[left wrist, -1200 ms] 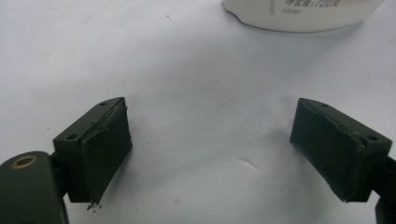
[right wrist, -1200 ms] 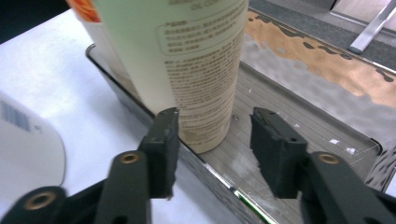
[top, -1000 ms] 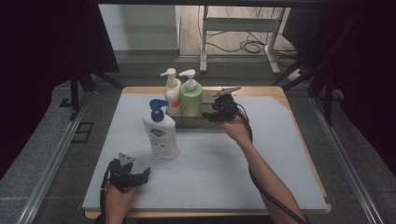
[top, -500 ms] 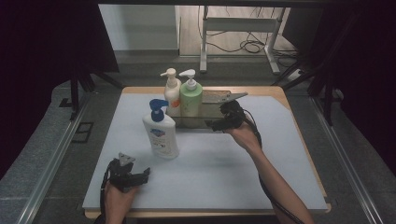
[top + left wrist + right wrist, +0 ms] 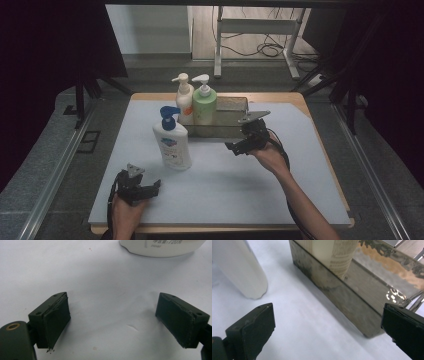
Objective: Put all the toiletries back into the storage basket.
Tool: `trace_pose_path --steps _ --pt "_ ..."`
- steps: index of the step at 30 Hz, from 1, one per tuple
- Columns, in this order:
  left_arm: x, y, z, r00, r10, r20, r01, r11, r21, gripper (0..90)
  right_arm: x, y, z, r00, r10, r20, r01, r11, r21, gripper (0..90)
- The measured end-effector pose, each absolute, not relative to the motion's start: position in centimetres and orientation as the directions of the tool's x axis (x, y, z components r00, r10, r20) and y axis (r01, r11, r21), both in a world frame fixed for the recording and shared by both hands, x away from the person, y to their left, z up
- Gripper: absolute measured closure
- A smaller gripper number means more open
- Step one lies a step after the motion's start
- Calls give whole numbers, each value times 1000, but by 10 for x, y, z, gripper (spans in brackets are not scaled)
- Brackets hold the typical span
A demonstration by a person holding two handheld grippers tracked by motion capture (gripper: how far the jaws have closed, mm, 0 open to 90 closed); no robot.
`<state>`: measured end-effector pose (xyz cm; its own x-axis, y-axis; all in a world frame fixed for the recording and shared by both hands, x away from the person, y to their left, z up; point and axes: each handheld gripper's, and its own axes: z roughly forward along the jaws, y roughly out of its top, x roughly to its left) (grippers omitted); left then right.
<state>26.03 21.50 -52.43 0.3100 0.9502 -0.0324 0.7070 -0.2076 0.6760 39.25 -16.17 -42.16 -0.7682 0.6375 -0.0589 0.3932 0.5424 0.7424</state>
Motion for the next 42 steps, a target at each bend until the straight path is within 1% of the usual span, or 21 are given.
trace_pose_path --steps 13,19,26,33,37,42 --pt "260 215 -524 310 950 -33 708 -207 675 117 360 -184 -425 -762 642 -82 368 534 761 0" --pt "261 216 -522 306 952 -35 714 -204 670 139 345 -195 -428 -756 650 -78 366 518 773 0" --pt "260 221 -517 287 957 -38 718 -189 670 303 332 -211 -441 -743 667 -65 385 504 773 0" --pt "262 221 -511 303 951 -54 697 -183 693 438 321 -222 -453 -731 680 -54 397 488 778 0" --pt "264 223 -509 305 950 -67 693 -174 700 488 315 -227 -458 -731 680 -58 395 491 776 0" --pt "266 227 -509 305 949 -77 692 -165 703 518 308 -231 -465 -731 679 -60 402 500 768 1"
